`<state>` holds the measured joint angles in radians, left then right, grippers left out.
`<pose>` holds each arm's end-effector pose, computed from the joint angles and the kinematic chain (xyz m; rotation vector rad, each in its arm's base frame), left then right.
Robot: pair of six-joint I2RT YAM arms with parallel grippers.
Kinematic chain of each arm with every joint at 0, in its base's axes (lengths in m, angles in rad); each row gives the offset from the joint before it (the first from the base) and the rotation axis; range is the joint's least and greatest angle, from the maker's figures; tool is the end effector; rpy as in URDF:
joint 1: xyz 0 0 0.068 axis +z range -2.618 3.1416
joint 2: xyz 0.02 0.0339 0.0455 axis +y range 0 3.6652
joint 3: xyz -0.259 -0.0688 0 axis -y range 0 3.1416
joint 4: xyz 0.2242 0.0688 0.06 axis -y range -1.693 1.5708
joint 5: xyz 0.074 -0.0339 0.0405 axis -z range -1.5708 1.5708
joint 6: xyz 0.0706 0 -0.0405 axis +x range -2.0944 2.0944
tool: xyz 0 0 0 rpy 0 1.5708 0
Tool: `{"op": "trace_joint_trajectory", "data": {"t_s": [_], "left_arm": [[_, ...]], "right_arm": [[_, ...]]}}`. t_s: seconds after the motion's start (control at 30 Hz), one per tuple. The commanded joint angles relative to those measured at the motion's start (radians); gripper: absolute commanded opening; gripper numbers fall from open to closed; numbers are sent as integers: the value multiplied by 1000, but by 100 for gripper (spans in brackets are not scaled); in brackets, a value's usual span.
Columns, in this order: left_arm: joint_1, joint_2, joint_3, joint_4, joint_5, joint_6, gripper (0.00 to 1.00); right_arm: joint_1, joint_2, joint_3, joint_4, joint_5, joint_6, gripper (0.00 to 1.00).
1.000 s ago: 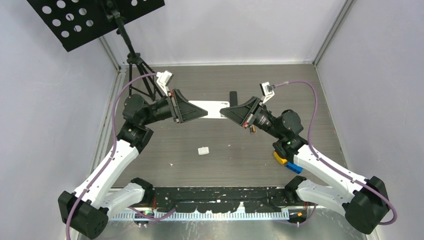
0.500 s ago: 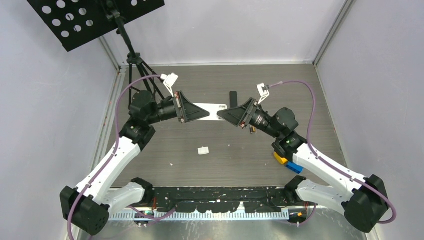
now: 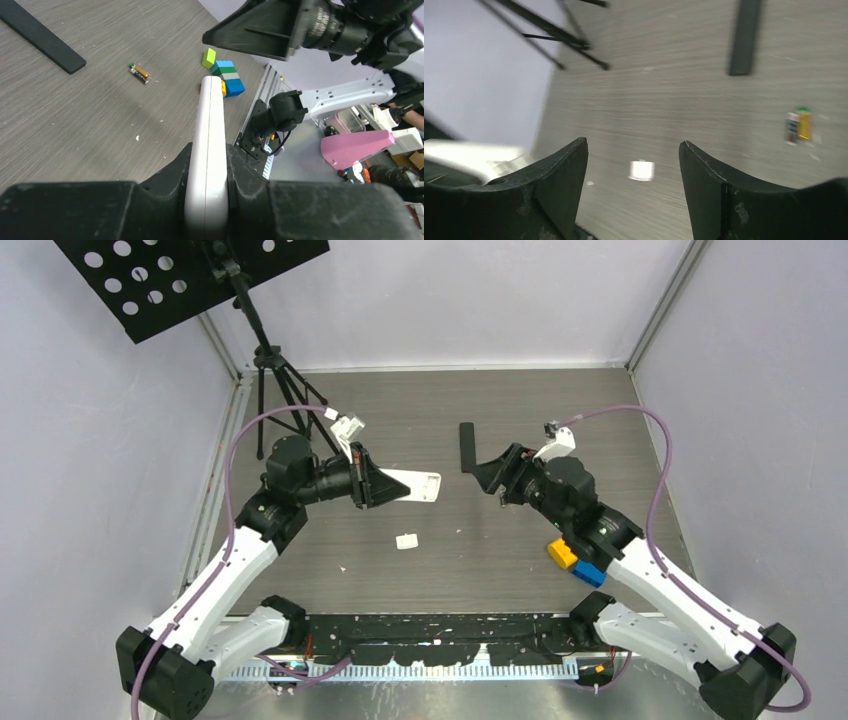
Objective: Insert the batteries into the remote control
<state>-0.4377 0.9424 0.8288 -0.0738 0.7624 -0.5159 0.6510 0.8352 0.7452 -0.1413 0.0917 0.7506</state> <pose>0.1787 -0.1375 0.3339 0.5305 1.8352 -1.3348 0.1752 0.1254 0.3121 0.1632 1.8906 0.9018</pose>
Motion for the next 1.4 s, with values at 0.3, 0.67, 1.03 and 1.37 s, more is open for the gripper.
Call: {"op": "trace_joint_trajectory", "data": {"t_s": [0.3, 0.67, 1.03, 1.37], "left_arm": [[-1, -5, -38, 118, 116, 71, 0], [-1, 8, -42, 123, 111, 55, 0], [-1, 16, -33, 101, 104, 59, 0], [-1, 30, -26, 88, 104, 63, 0]], "right_arm": [[-155, 435, 119, -336, 239, -89, 59], [-192, 671, 183, -218, 99, -166, 31], [-192, 772, 216, -177, 137, -233, 29], [-191, 846, 233, -172, 144, -272, 29]]}}
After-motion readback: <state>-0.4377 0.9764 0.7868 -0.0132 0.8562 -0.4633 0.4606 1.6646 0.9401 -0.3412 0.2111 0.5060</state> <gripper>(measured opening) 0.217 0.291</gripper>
